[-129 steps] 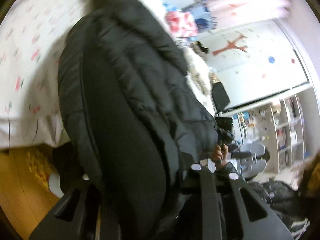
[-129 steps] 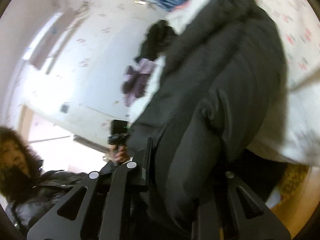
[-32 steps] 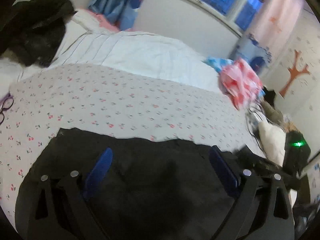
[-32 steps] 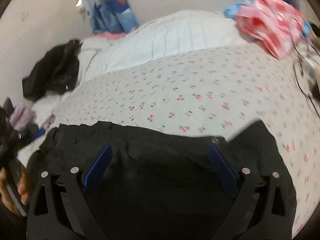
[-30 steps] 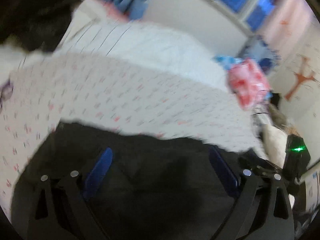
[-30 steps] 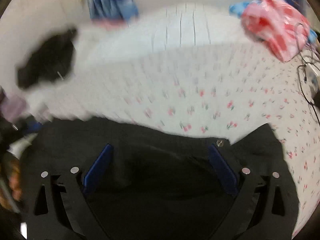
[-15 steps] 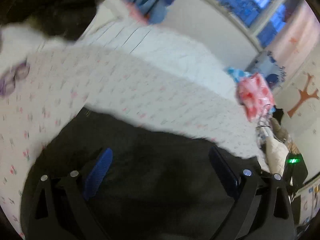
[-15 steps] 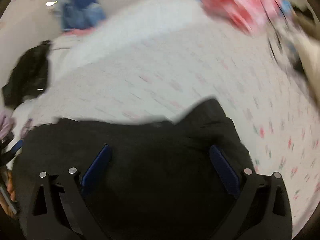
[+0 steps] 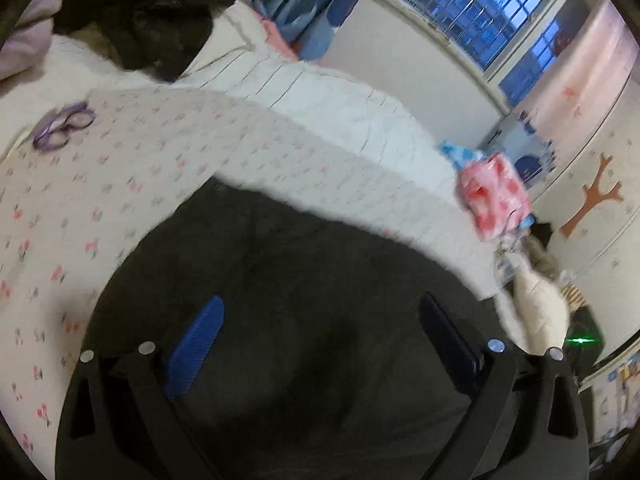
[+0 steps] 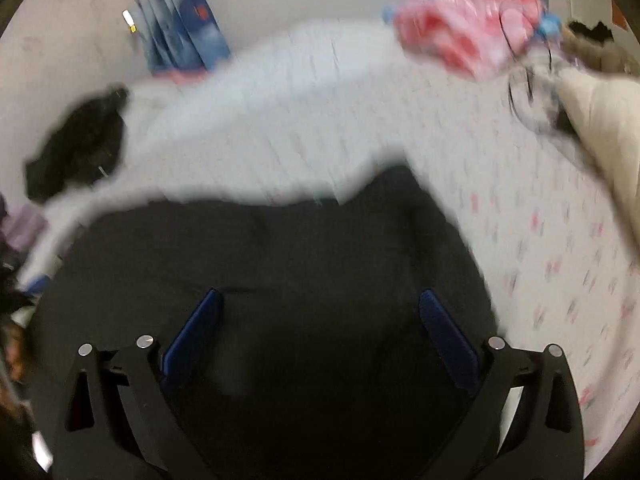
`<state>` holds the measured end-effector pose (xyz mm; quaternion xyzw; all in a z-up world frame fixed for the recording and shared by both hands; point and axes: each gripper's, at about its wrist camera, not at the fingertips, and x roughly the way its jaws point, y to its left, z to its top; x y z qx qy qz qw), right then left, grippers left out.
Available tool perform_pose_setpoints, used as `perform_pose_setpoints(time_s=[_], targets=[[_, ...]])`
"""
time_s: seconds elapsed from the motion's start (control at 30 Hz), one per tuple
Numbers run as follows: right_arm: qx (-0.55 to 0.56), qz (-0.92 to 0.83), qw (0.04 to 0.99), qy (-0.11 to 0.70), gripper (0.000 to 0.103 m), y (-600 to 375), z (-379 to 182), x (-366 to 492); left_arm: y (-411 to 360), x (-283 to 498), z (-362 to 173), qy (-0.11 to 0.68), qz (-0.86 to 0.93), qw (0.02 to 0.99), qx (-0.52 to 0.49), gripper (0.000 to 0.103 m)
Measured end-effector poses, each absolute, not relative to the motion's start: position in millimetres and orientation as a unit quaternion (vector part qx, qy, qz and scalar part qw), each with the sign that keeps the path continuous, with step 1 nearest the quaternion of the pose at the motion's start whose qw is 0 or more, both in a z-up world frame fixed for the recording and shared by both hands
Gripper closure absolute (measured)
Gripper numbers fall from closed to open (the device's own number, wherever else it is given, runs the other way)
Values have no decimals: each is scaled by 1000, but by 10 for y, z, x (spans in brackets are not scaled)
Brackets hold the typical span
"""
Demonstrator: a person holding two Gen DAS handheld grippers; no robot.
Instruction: Fold large clothes
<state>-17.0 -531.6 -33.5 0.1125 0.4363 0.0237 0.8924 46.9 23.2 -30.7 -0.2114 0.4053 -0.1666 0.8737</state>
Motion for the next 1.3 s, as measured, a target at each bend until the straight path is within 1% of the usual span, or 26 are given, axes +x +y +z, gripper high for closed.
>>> perform_pose_setpoints(time_s=[0.03, 0.1, 0.17, 0.2, 0.3, 0.37, 0.43, 0.5, 0.63, 0.73, 0.8, 0.93, 1.03, 1.13, 1.23, 1.3], targets=[[120, 31, 896, 426, 7, -5337, -415, -194, 211, 481, -416, 412, -170, 870, -210, 9], [125, 28, 890, 437, 7, -5334, -412, -166, 99, 458, -536, 414, -160, 881, -163, 9], [102, 21, 881, 462, 7, -5279, -315, -178, 86, 424, -460, 427, -150, 878, -158, 9], [110, 22, 878, 465, 7, -5288, -212, -266, 125, 346, -365, 423, -152, 878, -166, 9], [152, 60, 886, 435, 7, -5349, 103, -747, 357, -7, -117, 400, -162, 884, -180, 9], [172, 73, 883, 430, 7, -5476, 188, -1113, 563, -226, -64, 402, -159, 882, -187, 9], [212, 77, 869, 440, 7, -5717, 170, -1425, 832, -426, -125, 419, -159, 867, -218, 9], [278, 80, 846, 448, 7, -5985, 48, -1748, 1117, -626, -239, 439, -154, 844, -267, 8], [378, 105, 805, 446, 7, -6219, -175, -2112, 1420, -878, -531, 471, -151, 797, -346, 8], [414, 119, 783, 448, 7, -6231, -302, -2135, 1419, -1016, -667, 480, -164, 773, -381, 8], [421, 134, 768, 463, 7, -6143, -417, -2069, 1331, -1059, -719, 485, -176, 762, -391, 8], [387, 154, 769, 485, 6, -5897, -468, -1949, 1019, -1012, -829, 505, -203, 747, -382, 7], [417, 167, 759, 470, 6, -5907, -461, -1838, 822, -884, -907, 515, -194, 748, -371, 7], [445, 206, 760, 426, 7, -5902, -287, -1781, 715, -839, -662, 473, -226, 751, -402, 7], [444, 262, 782, 351, 7, -5904, 97, -1841, 677, -887, -306, 420, -262, 768, -406, 7], [421, 248, 794, 361, 7, -5895, 178, -1845, 666, -906, -249, 422, -260, 773, -396, 7]])
